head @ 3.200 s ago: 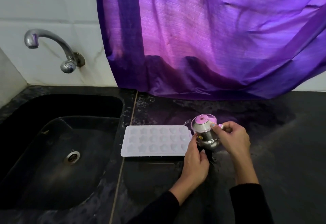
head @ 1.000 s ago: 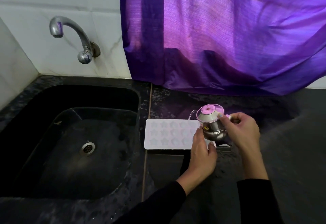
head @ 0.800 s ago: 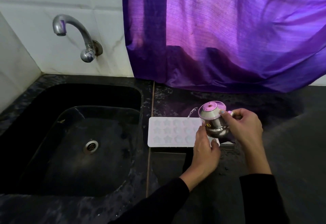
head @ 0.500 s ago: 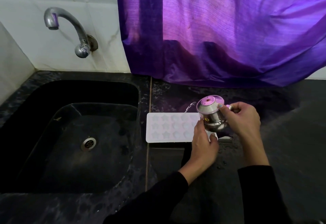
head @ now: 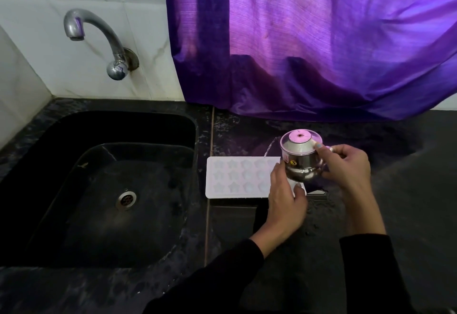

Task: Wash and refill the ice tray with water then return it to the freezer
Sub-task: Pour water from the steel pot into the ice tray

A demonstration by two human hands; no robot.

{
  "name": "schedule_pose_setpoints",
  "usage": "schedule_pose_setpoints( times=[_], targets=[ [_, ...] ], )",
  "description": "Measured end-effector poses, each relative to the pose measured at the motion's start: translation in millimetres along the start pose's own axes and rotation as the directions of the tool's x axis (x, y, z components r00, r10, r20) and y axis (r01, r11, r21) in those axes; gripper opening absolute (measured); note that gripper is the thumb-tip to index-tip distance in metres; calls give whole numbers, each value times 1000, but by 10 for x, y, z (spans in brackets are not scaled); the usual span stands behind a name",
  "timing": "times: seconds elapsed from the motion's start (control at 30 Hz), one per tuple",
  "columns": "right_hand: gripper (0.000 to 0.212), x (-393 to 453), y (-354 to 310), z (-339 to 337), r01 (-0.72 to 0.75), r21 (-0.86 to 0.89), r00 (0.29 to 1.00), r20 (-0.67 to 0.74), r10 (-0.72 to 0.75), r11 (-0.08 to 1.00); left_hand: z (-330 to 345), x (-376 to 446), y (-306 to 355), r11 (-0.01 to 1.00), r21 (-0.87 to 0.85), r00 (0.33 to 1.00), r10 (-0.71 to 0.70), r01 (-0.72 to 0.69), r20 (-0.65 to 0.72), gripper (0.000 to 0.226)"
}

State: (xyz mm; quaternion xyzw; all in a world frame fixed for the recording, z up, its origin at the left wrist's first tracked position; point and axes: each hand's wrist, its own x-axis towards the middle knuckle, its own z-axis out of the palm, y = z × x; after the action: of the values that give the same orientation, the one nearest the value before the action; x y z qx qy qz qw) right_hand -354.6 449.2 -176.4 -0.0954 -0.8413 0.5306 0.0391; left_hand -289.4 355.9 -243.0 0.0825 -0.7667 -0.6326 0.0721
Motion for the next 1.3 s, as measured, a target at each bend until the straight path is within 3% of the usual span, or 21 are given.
schedule_pose_setpoints(
  times=[0.17, 0.33, 0.63, 0.97, 1.13, 1.3],
  targets=[
    [29, -16, -63, 49, 12, 16, 1000, 20, -13, 1000, -10, 8, 14, 1000, -12, 999, -15, 15, -32, 65],
    [44, -24, -71, 135, 34, -14, 999, 36, -34, 999, -42, -19, -19, 999, -39, 998, -27, 24, -62, 66],
    [32, -23, -84, 230, 119, -157, 993, 43, -114, 980, -65, -48, -41, 995, -69, 993, -77, 71, -85, 65],
    [31, -56, -124, 249, 156, -199, 988, 39, -151, 968, -78, -40, -48, 991, -90, 990, -105, 97, -90, 65],
    [31, -69, -118, 251, 125, -167, 992, 37, -120, 978, -103, -47, -27, 991, -99, 992, -100, 92, -79, 63],
    [32, -69, -113, 256, -5, -6, 999, 41, 5, 1000, -162, -43, -31, 996, -72, 992, -69, 61, -109, 59]
  ],
)
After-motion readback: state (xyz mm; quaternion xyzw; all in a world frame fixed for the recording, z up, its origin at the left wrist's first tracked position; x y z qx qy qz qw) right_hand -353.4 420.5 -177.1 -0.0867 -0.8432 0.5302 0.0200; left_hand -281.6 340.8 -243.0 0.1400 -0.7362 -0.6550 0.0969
